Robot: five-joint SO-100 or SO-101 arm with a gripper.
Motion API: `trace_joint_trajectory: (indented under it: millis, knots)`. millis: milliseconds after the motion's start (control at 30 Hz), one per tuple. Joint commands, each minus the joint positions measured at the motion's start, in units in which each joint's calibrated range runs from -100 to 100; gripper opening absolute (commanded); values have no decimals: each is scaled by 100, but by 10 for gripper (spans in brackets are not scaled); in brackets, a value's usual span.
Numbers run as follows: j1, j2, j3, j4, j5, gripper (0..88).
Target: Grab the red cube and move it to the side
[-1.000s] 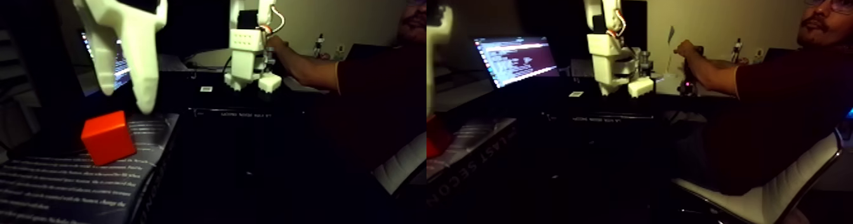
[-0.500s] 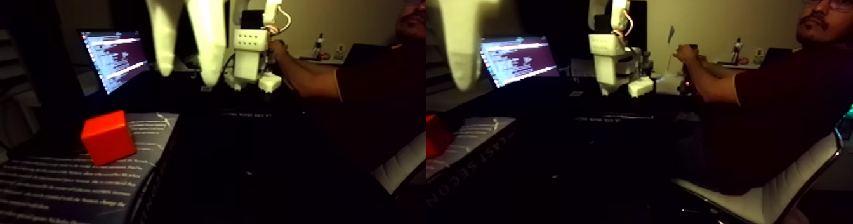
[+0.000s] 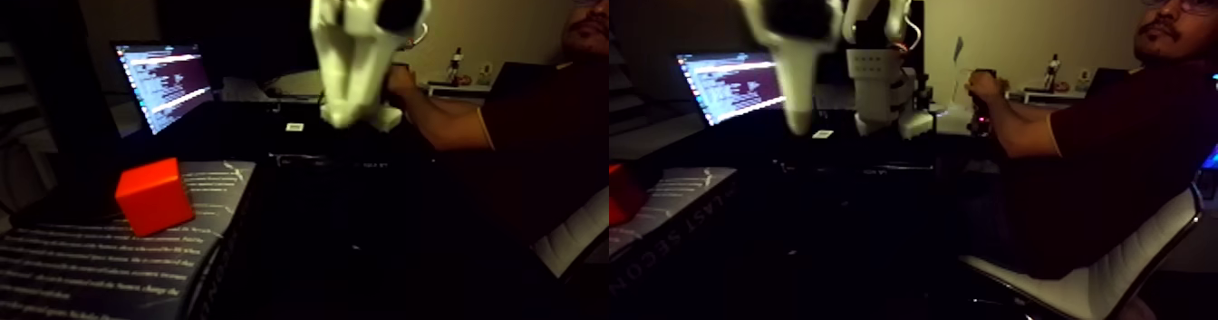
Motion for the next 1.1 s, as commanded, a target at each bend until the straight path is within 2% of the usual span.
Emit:
trace_joint_trajectory:
  millis: [0,100,333,400,733,1067]
  knots:
    - [-509,-538,419,-38,-524,7]
    - [-767,-983,537,-47,-1139,7]
    - [-792,-2227,610,-38,-2363,7]
    - [-842,-2546,873,-38,-2606,7]
    - [-1483,-4429,2542,-207,-2628,7]
    - [-1550,-5958,3458,-401,-2671,6]
